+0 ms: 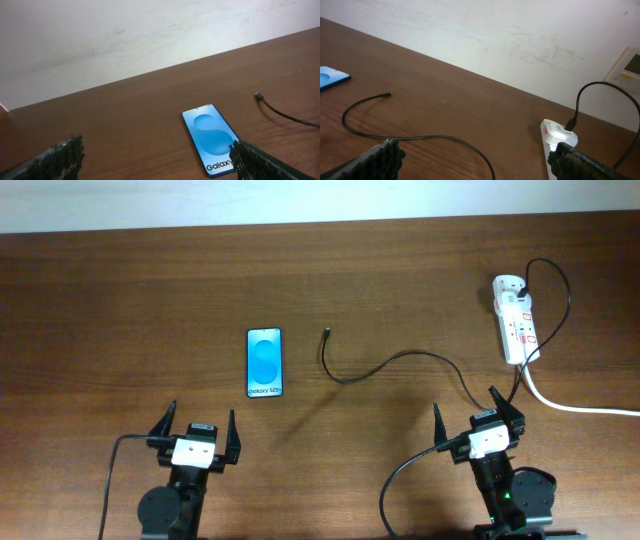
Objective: Plug charger to phone and switch on socket
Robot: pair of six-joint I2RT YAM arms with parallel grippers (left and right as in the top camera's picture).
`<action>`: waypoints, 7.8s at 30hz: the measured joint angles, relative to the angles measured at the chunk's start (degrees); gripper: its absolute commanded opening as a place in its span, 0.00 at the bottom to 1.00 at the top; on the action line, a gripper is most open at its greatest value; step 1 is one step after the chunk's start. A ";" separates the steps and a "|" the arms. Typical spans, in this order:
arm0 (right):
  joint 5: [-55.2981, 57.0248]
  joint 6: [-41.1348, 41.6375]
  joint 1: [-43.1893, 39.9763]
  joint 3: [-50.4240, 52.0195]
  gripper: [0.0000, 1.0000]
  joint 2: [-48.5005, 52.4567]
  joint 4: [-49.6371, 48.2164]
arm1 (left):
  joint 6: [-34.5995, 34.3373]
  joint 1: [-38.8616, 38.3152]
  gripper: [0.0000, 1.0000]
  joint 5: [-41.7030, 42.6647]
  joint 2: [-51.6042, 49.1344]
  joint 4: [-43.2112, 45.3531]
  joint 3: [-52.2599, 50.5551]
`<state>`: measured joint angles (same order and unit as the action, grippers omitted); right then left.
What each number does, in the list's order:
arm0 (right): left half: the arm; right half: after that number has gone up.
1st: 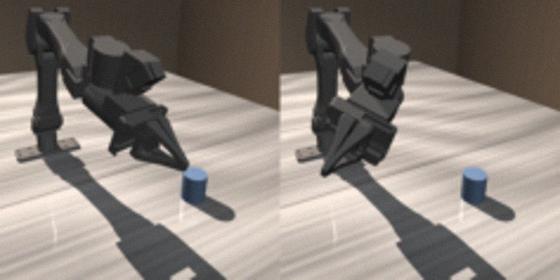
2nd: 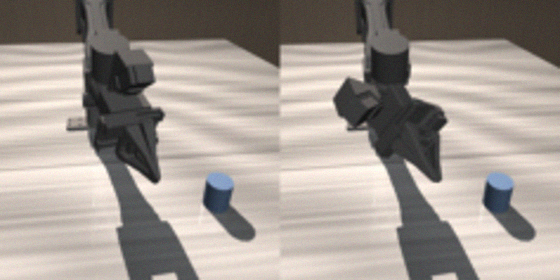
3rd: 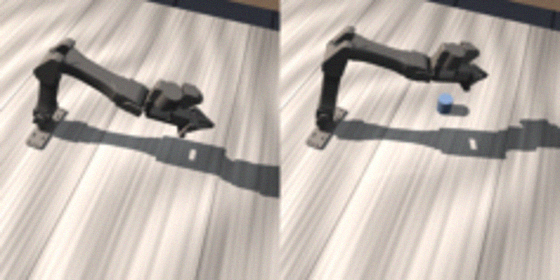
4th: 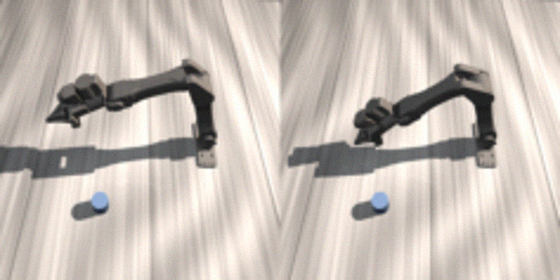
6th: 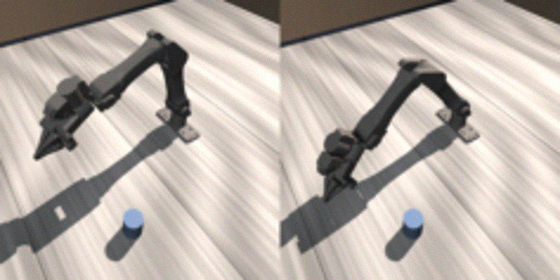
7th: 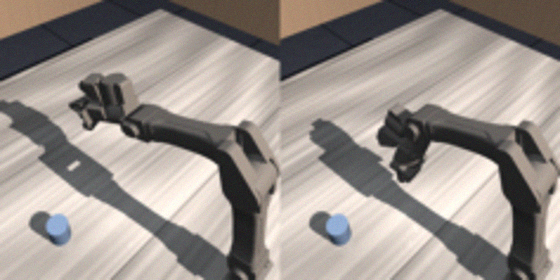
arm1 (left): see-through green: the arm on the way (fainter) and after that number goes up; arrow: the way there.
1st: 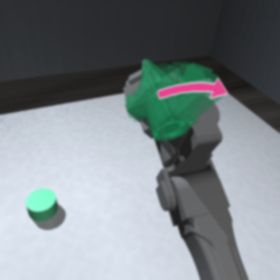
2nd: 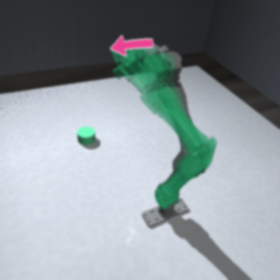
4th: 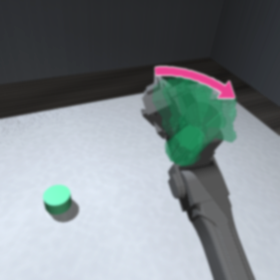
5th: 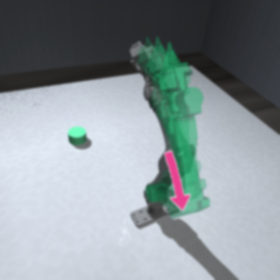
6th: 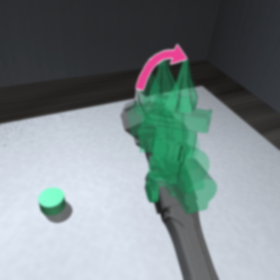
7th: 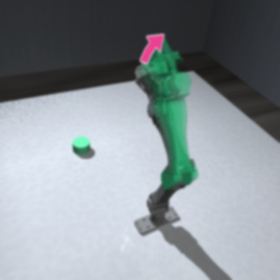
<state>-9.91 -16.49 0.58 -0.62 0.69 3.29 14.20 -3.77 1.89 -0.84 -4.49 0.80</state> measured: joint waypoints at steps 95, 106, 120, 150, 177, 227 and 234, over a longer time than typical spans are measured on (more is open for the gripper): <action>0.00 0.00 0.00 0.00 0.98 0.66 0.00 | 0.00 0.00 0.99 0.00 0.00 0.00 0.00; 0.00 0.02 0.00 0.00 0.98 0.66 0.00 | 0.00 0.00 0.99 0.00 0.00 0.00 0.00; 0.00 0.02 0.00 0.00 0.98 0.66 0.00 | 0.00 0.00 0.99 0.00 0.00 0.00 0.00; 0.00 0.00 0.00 0.00 0.98 0.66 0.00 | 0.00 0.00 0.99 0.00 0.00 0.00 0.00; 0.00 0.00 0.00 0.00 0.98 0.66 0.00 | 0.00 0.00 0.99 0.00 0.00 0.00 0.00; -12.48 7.76 0.00 -41.16 0.98 36.50 28.33 | 0.74 0.00 0.99 16.79 -55.45 -17.53 47.89; -14.47 7.78 0.00 -55.17 0.98 52.04 41.99 | 0.87 0.00 0.99 17.97 -77.46 -39.01 74.64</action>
<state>-24.38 -8.71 0.58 -55.79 52.73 45.28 15.07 -3.77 19.86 -78.30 -43.51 75.44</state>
